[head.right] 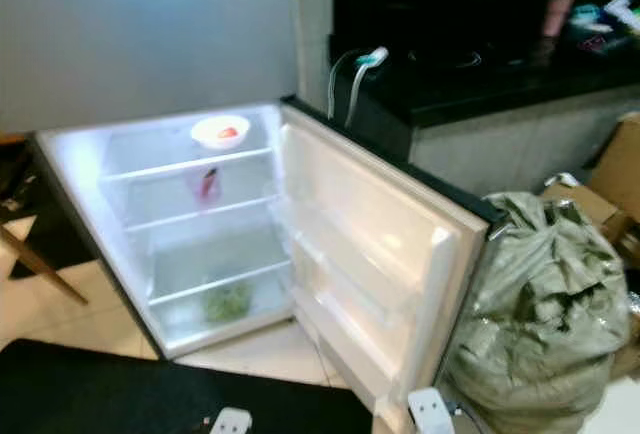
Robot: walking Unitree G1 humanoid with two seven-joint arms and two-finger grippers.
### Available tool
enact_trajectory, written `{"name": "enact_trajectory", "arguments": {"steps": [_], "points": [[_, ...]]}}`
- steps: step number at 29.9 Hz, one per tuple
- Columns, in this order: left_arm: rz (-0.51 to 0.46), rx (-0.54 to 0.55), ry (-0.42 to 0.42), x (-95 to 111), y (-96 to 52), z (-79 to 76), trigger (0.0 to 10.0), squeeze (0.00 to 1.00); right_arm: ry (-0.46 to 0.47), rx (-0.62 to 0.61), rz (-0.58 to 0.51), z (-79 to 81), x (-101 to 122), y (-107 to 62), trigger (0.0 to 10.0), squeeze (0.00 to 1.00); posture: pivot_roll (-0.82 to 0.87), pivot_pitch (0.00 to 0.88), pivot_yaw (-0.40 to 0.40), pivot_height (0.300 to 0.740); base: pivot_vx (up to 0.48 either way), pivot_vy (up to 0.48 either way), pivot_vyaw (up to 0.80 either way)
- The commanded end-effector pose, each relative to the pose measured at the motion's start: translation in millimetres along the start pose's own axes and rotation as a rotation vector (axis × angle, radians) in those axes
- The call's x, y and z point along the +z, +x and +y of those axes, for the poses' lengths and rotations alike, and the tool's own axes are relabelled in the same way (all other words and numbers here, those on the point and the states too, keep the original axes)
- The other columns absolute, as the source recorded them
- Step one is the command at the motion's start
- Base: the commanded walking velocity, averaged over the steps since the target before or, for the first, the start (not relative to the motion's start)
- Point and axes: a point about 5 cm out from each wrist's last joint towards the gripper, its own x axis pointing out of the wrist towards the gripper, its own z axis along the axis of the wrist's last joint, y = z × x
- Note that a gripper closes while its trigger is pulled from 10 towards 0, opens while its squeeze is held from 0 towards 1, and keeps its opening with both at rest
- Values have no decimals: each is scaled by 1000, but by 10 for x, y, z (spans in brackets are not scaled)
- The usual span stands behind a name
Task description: Restocking fridge
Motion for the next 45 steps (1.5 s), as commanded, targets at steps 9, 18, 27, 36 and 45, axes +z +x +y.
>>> {"name": "enact_trajectory", "arguments": {"steps": [9, 18, 27, 36, 45], "points": [[11, 0, 0, -15, -4, 9, 10000, 0, 138, -414, -141, -928, 291, -253, 10000, 0, -71, 0, -11, 740, 0, 0, 0], [10, 2, 3, -5, -2, 11, 10000, 0, 365, -566, -401, -1438, 836, -521, 0, 0, -76, 0, -12, 740, 0, 0, 0], [11, 8, 2, -12, -6, 24, 10000, 0, 530, -322, -677, -1319, 1414, -545, 10000, 0, -69, 0, -14, 740, 0, 0, 0], [18, 19, 1, -47, -21, 50, 10000, 0, 391, 309, -873, -737, 1915, -520, 10000, 0, -68, 0, -14, 740, 0, 0, 0], [23, 29, 4, -64, -31, 74, 10000, 0, 146, 747, -796, -313, 1828, -518, 10000, 0, -72, 1, -11, 740, 0, 0, 0]]}}
